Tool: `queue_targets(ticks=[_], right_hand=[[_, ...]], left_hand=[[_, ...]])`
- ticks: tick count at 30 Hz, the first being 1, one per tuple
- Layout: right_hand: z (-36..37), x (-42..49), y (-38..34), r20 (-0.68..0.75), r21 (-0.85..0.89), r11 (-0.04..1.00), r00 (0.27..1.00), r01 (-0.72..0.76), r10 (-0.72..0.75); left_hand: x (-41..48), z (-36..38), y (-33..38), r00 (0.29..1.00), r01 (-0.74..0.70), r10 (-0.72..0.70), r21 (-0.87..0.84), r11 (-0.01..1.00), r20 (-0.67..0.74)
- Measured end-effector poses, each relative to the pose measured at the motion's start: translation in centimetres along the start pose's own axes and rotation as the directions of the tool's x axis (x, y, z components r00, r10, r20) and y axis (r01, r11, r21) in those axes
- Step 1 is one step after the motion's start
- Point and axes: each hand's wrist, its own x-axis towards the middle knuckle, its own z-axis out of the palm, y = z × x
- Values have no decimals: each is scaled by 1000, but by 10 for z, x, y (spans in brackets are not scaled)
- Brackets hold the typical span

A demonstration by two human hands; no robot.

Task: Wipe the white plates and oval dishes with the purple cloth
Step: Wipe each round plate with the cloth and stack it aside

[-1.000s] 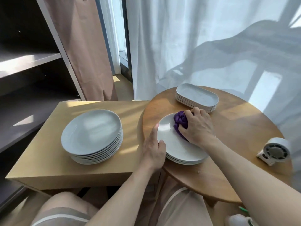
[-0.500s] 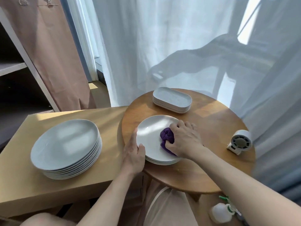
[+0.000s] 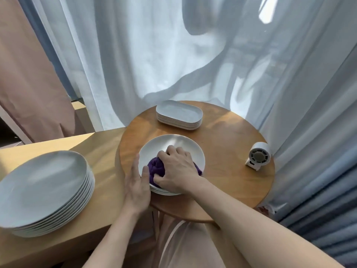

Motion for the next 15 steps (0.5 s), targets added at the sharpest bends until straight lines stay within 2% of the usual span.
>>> queue_targets(ticks=[3, 6, 15], right_hand=[[7, 13, -6, -16, 39, 999, 1000, 19, -19], [11, 26, -8, -29, 47, 998, 999, 41, -39], [11, 62, 2, -109, -50, 998, 993, 38, -43]], left_hand=[[1, 0, 0, 1000, 17, -17, -13, 1000, -19], [0, -2, 2, 998, -41, 40, -11, 999, -38], [-3, -3, 2, 999, -18, 20, 31, 999, -40]])
